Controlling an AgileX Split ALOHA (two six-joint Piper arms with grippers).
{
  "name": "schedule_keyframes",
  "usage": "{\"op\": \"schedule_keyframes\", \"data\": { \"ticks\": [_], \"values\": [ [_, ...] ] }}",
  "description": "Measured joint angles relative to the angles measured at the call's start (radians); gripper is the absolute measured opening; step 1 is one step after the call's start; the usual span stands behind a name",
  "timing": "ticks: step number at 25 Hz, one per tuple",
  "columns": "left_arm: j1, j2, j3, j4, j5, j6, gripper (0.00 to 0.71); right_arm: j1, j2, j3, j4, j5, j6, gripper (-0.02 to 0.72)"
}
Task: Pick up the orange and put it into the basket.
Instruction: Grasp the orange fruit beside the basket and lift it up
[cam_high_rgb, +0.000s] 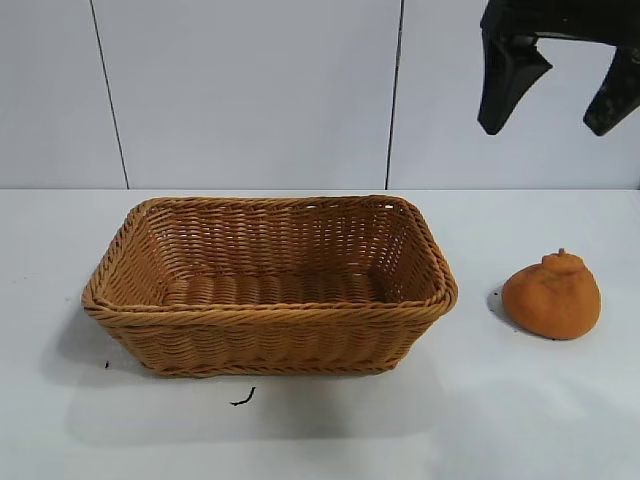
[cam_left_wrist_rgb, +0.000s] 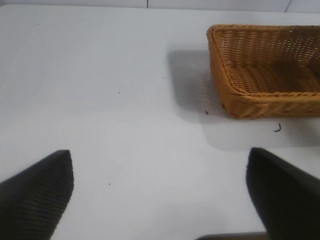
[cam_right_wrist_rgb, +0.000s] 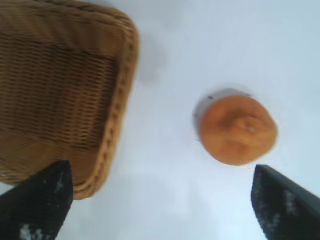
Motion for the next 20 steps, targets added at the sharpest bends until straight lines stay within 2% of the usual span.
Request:
{"op": "schedule_keyframes", "data": {
  "ticks": [8,14,20],
  "values": [
    [0.0,0.0,0.0,0.0,0.0,0.0,0.673,-0.121,0.104,0.0,0.004,-0.047,0.007,0.696],
    [0.0,0.0,0.0,0.0,0.0,0.0,0.673,-0.125,0.208,0.0,0.009,-0.116,0.008,0.696],
    [0.0,0.0,0.0,0.0,0.0,0.0,0.673,-0.125,0.35,0.0,0.009,-0.12,0.017,0.696]
  ]
}}
